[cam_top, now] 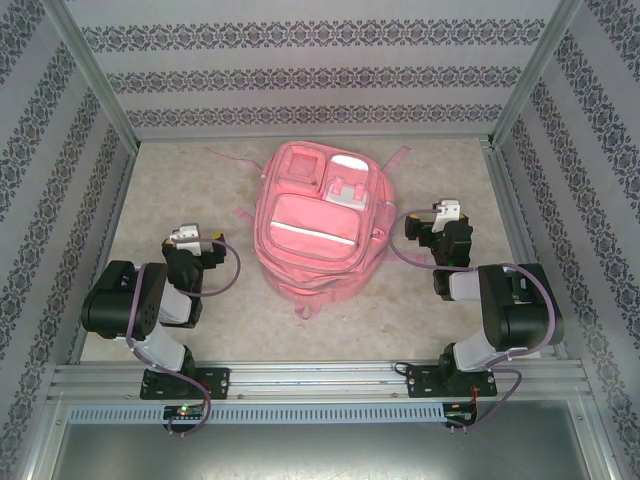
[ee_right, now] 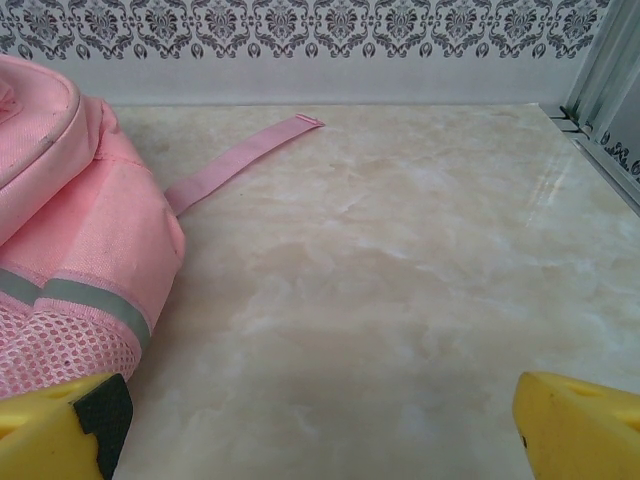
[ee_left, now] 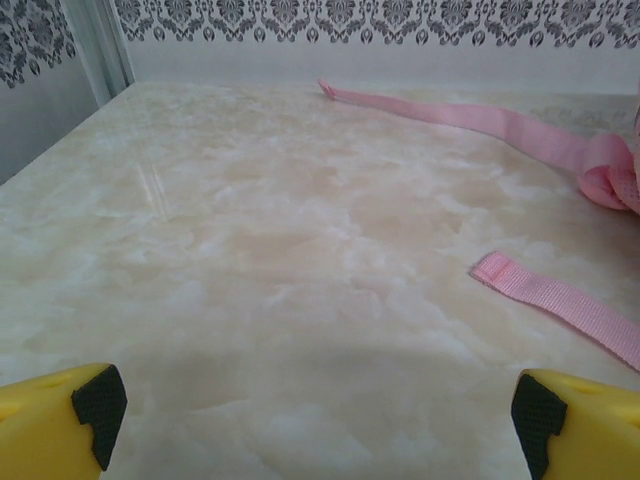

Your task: Pack the student bag

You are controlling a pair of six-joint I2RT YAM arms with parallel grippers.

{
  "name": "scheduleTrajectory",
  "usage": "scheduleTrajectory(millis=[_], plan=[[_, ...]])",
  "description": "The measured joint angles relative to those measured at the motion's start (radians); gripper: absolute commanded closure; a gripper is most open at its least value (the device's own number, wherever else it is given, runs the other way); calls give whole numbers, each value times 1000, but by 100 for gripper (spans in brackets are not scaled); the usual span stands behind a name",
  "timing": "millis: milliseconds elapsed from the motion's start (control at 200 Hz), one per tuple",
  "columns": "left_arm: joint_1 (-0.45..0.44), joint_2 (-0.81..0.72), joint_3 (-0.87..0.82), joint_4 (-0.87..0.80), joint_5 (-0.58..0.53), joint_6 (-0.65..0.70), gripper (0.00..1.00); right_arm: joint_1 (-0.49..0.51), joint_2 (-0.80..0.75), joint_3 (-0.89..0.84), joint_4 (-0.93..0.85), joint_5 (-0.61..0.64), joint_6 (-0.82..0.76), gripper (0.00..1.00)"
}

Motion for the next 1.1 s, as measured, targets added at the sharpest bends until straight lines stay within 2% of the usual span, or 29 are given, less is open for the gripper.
scheduleTrajectory(millis=[380,1099], plan=[[0,0,-1,51,3,0,0,0,0,0,0,0,0,2],[0,0,-2,52,29,1,0,0,0,0,0,0,0,2]])
